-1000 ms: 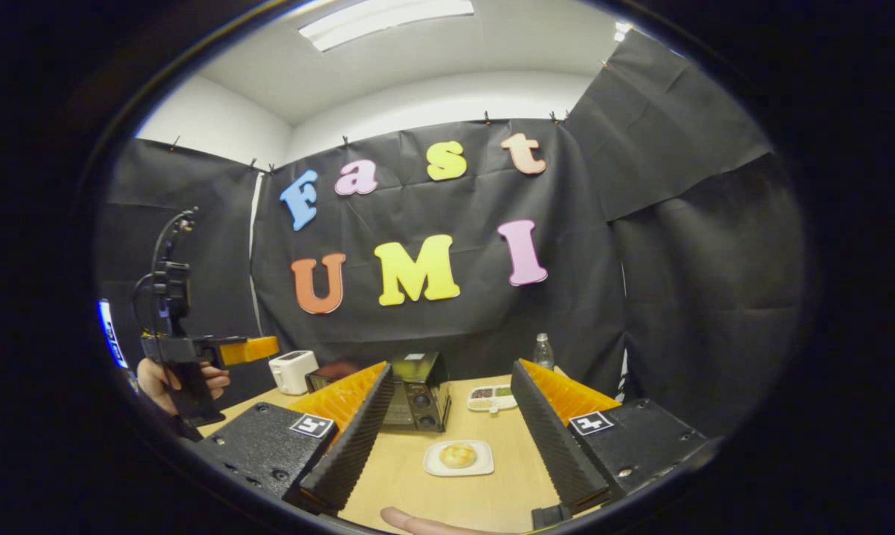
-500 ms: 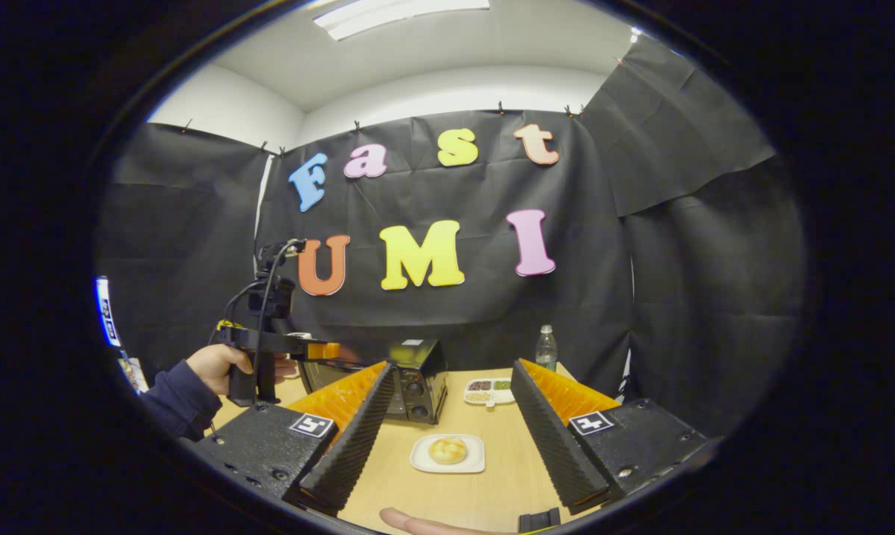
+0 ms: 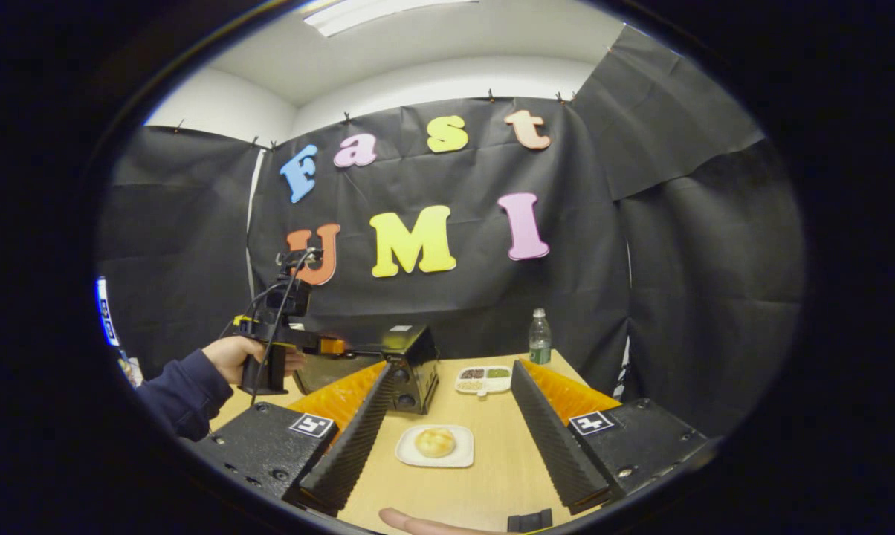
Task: Open the electric oven with the left hand, put the food in, and close the electric oven.
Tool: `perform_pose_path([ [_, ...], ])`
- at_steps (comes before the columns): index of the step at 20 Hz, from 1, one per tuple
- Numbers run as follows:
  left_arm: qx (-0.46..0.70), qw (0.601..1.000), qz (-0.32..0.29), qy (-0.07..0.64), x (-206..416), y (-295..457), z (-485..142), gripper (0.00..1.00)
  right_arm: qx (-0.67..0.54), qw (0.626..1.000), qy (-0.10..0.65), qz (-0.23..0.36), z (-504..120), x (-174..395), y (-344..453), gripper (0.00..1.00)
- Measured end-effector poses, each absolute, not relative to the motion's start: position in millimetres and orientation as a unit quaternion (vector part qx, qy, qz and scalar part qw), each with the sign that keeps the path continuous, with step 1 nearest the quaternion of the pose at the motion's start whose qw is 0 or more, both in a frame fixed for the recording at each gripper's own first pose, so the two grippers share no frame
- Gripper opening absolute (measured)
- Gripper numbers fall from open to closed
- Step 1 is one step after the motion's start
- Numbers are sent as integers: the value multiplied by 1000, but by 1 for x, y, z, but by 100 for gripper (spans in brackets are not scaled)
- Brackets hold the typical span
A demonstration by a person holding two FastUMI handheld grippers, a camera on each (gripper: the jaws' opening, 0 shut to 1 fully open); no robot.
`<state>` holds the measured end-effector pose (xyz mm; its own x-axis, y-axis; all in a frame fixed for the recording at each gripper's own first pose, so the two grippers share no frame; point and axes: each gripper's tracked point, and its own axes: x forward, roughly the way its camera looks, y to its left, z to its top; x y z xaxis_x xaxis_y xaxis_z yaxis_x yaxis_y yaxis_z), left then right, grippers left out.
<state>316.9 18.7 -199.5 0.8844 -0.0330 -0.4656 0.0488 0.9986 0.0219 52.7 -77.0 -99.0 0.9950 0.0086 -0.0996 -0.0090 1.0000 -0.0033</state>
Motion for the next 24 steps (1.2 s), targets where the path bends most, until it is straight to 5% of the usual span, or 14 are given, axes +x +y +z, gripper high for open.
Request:
perform_pose_path([
  [14,15,962,-15,273,242,12,-226,98,-10,999,44,14,-100,29,-57,96],
  [24,8,973,-10,231,191,8,-267,100,-8,998,66,22,-115,30,-41,96],
])
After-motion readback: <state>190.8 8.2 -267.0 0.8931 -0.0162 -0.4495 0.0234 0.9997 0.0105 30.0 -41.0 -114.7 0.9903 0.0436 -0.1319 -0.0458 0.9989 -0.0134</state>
